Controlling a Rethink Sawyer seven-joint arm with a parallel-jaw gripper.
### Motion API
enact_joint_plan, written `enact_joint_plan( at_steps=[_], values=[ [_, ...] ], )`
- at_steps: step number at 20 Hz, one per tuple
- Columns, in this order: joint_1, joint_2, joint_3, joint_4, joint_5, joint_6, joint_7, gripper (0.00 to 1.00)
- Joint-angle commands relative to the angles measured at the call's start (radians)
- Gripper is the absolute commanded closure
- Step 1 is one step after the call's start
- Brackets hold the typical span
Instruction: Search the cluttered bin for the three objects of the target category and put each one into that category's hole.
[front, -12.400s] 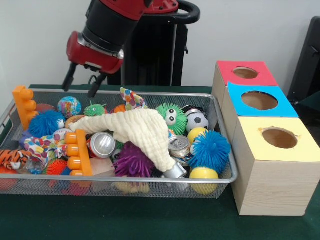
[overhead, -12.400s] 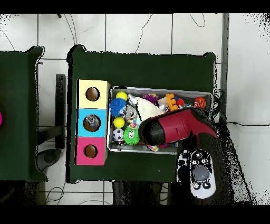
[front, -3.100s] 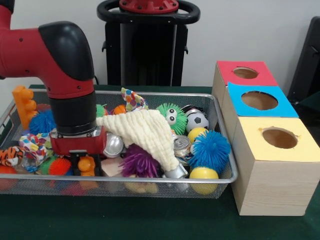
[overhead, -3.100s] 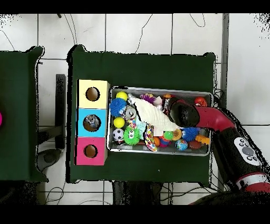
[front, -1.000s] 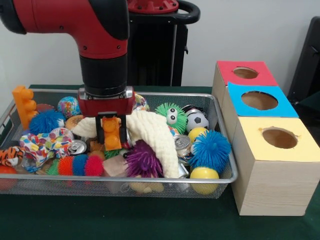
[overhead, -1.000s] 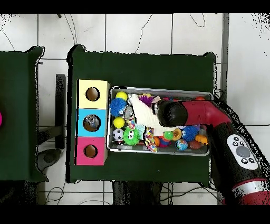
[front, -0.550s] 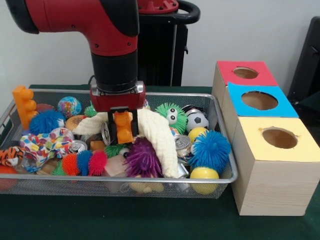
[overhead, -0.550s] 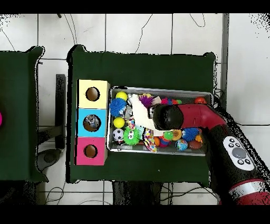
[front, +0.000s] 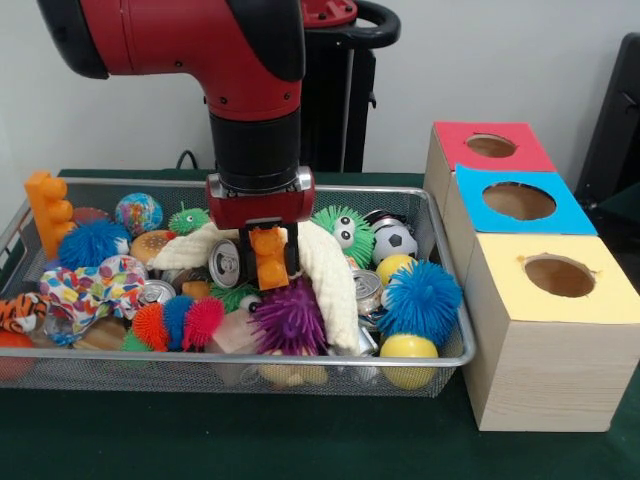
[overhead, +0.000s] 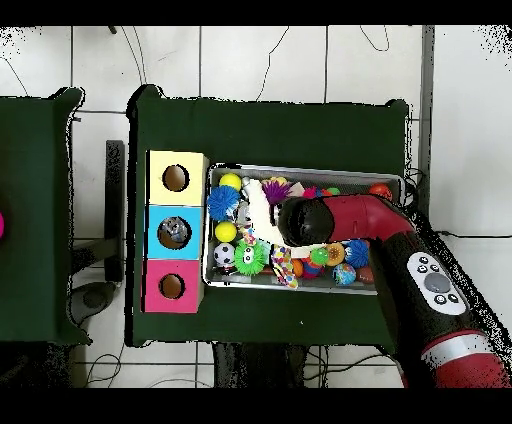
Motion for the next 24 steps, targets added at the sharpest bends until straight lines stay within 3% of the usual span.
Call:
enact_joint_plan(
  at_steps=[1, 24],
  values=[
    [0.021, 0.037, -0.036, 0.109, 0.031, 0.083, 0.034, 1.0],
    [0.057, 0.042, -0.067, 0.105, 0.052, 0.082, 0.029, 1.0]
  ],
)
